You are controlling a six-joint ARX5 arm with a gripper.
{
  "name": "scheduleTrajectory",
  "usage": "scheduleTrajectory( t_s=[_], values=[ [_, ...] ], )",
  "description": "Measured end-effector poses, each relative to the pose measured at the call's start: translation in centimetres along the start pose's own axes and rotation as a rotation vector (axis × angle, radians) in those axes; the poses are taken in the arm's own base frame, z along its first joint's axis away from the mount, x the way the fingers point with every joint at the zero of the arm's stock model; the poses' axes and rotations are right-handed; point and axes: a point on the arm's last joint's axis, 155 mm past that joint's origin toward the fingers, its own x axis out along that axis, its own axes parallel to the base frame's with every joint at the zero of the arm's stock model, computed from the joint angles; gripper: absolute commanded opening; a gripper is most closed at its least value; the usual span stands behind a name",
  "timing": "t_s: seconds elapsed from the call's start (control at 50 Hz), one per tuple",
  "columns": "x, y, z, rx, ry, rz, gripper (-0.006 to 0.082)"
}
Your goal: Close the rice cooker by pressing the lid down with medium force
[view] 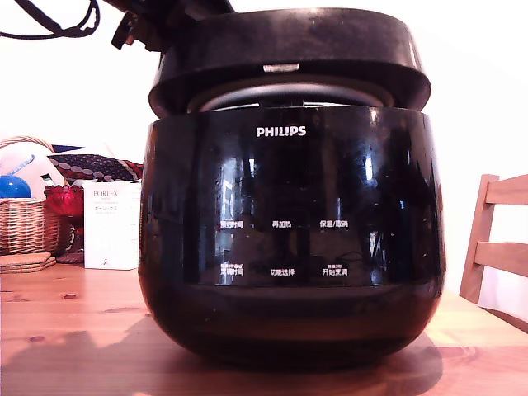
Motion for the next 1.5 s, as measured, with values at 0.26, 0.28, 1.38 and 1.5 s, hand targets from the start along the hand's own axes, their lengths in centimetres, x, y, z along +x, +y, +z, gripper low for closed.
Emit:
scheduleTrajectory(
  t_s=[0.26, 0.28, 1.38, 1.5],
  values=[
    [-1.3, 0.2, -0.8, 0.009, -0.037, 0.036, -0.0024],
    [-1.4, 0.3, -0.9, 0.010, -0.040, 0.038, -0.0024],
    [-3.2, -2.6, -2.6, 0.048, -0.101, -0.003, -0.0024],
    [-3.2, -2.6, -2.6, 0.048, -0.100, -0.003, -0.0024]
  ],
)
